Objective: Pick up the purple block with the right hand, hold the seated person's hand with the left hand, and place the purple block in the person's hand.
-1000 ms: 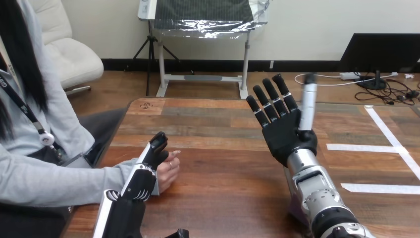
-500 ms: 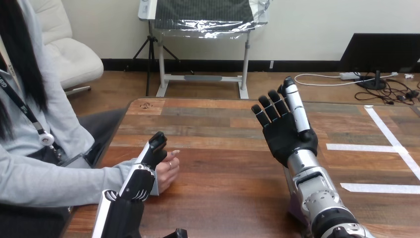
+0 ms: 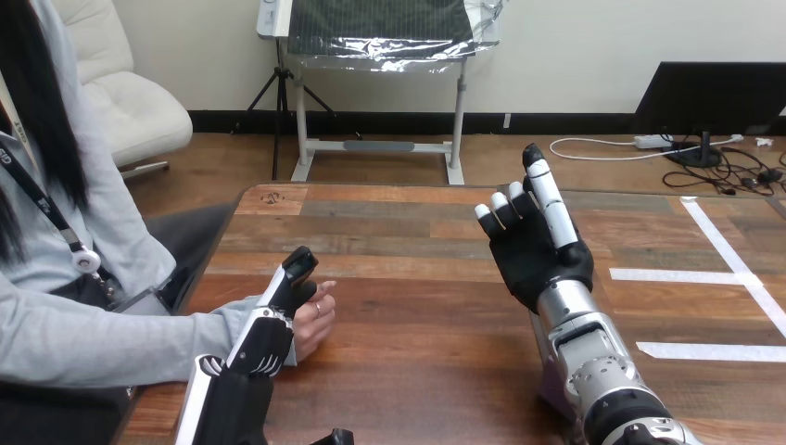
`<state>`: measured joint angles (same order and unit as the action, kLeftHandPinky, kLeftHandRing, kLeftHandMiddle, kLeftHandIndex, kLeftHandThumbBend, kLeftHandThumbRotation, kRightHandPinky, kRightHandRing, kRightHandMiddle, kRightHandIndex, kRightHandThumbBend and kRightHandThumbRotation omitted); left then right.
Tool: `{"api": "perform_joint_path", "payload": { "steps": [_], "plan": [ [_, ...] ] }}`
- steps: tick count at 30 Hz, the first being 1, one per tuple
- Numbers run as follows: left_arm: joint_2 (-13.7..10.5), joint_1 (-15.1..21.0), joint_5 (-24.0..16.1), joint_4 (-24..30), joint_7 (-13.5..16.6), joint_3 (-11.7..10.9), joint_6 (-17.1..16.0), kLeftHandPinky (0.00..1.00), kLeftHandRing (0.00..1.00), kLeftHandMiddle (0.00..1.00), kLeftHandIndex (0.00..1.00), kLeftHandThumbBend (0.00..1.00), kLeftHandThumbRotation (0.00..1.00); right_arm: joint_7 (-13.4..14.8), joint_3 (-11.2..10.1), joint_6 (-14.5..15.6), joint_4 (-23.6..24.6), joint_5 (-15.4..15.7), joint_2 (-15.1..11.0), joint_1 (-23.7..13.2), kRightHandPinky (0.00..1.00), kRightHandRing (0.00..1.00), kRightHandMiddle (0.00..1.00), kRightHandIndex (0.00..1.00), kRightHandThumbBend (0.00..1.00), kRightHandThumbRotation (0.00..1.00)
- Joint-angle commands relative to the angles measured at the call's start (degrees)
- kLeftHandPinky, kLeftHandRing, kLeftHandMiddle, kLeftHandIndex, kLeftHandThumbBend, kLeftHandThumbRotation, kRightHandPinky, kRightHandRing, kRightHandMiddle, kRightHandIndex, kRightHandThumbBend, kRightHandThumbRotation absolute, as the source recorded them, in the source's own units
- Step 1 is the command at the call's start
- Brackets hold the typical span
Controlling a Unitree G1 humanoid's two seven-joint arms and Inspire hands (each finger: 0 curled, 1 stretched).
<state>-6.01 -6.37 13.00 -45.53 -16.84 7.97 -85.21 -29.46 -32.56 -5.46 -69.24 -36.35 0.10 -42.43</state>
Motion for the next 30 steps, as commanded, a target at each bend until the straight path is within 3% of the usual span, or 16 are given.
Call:
{"api": "perform_joint_path", "payload": {
  "steps": [1, 5, 15, 21, 23, 24, 25, 26, 30],
  "plan": [
    [0.4, 2.6, -0.5, 0.9, 0.2, -0.7, -0.5, 0.92, 0.96, 0.96, 0.91, 1.0, 0.63, -1.2, 0.2, -0.2, 0.5, 0.8, -0.8, -1.9, 0.0, 0.01, 0.05, 0.07, 0.34, 0.0],
    [0.3, 2.3, 0.2, 1.2, 0.1, 0.0, 0.1, 0.92, 0.96, 0.96, 0.91, 1.0, 0.62, -1.8, 0.2, -0.1, 0.6, 1.2, -1.0, -1.8, 0.0, 0.0, 0.05, 0.07, 0.33, 0.0],
    [1.0, 2.6, -0.7, 0.0, 0.4, -1.0, -0.9, 0.92, 0.96, 0.96, 0.91, 1.0, 0.64, -1.1, -0.4, 0.3, 0.7, 1.3, -1.5, -2.1, 0.0, 0.01, 0.06, 0.09, 0.37, 0.0],
    [1.0, 2.7, -0.7, 0.1, 0.3, -0.9, -0.8, 0.92, 0.96, 0.96, 0.91, 1.0, 0.66, -2.8, -0.6, 1.9, 0.6, 0.9, -2.3, -2.0, 0.03, 0.07, 0.14, 0.23, 0.58, 0.04],
    [1.0, 2.8, -0.3, 0.2, 0.3, -0.6, -0.8, 0.92, 0.96, 0.96, 0.91, 1.0, 0.65, -3.4, -0.5, 2.1, 0.7, 1.1, -2.4, -1.8, 0.13, 0.21, 0.26, 0.33, 0.67, 0.12],
    [0.9, 2.7, 0.0, 0.3, 0.2, -0.4, -0.6, 0.92, 0.96, 0.96, 0.91, 1.0, 0.65, -5.3, -0.3, 2.4, 0.9, 1.1, -2.5, -1.6, 0.18, 0.26, 0.3, 0.37, 0.71, 0.15],
    [0.9, 2.6, 0.1, 0.4, 0.2, -0.3, -0.4, 0.92, 0.96, 0.96, 0.91, 1.0, 0.65, -6.6, -0.2, 2.6, 1.0, 1.0, -2.7, -1.5, 0.45, 0.51, 0.51, 0.54, 0.8, 0.23],
    [0.9, 2.5, 0.2, 0.5, 0.2, -0.2, -0.4, 0.92, 0.96, 0.96, 0.91, 1.0, 0.64, -7.5, -0.2, 2.8, 1.1, 1.1, -2.8, -1.4, 0.56, 0.6, 0.58, 0.59, 0.84, 0.26],
    [0.8, 2.6, 0.1, 0.3, 0.2, -0.3, -0.5, 0.93, 0.96, 0.96, 0.91, 1.0, 0.64, -11.7, 1.3, 0.9, 1.6, 2.7, -3.2, -0.6, 0.82, 0.83, 0.82, 0.81, 0.93, 0.39]
  ]
}}
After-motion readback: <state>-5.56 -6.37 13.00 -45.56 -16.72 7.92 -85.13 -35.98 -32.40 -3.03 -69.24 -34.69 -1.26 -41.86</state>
